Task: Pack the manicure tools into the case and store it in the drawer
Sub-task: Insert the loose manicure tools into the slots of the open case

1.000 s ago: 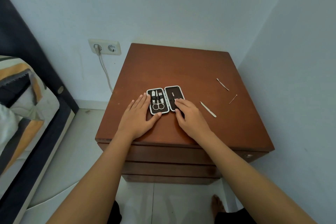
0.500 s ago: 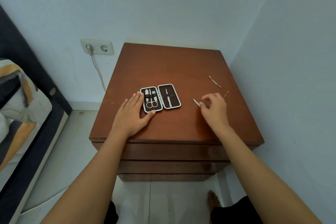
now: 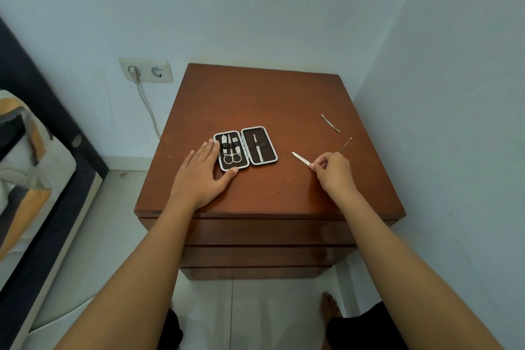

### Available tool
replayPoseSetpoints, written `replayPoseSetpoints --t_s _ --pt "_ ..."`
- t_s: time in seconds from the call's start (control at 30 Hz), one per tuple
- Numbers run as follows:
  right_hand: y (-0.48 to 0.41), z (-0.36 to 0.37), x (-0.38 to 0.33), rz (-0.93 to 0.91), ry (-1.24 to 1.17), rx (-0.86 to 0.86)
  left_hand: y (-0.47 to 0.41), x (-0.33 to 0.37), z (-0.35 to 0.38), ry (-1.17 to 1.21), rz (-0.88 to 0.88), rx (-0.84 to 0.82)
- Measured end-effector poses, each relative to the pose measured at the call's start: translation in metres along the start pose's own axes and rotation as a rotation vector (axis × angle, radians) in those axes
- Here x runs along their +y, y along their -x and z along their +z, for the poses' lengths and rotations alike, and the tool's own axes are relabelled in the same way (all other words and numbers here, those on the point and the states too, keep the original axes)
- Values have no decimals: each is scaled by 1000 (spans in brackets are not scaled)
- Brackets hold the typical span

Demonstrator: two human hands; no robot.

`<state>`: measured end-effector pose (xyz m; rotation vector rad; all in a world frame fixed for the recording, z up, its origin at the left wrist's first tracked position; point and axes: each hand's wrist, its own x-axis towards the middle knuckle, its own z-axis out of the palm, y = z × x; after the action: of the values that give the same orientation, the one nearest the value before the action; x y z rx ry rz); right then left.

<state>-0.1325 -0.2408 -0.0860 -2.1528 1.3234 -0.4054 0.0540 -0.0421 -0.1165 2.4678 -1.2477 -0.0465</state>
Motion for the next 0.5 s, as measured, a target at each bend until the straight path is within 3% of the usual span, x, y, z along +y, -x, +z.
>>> replayPoseSetpoints --t_s 0.17,0.37,0.5 --pt "14 2 -5 -87 47 43 0 1 -1 4 1 3" --pt "34 19 -35 -256 -296 -10 0 0 -1 1 -1 6" --pt "41 42 -56 -296 -262 -38 0 1 -1 5 -12 6"
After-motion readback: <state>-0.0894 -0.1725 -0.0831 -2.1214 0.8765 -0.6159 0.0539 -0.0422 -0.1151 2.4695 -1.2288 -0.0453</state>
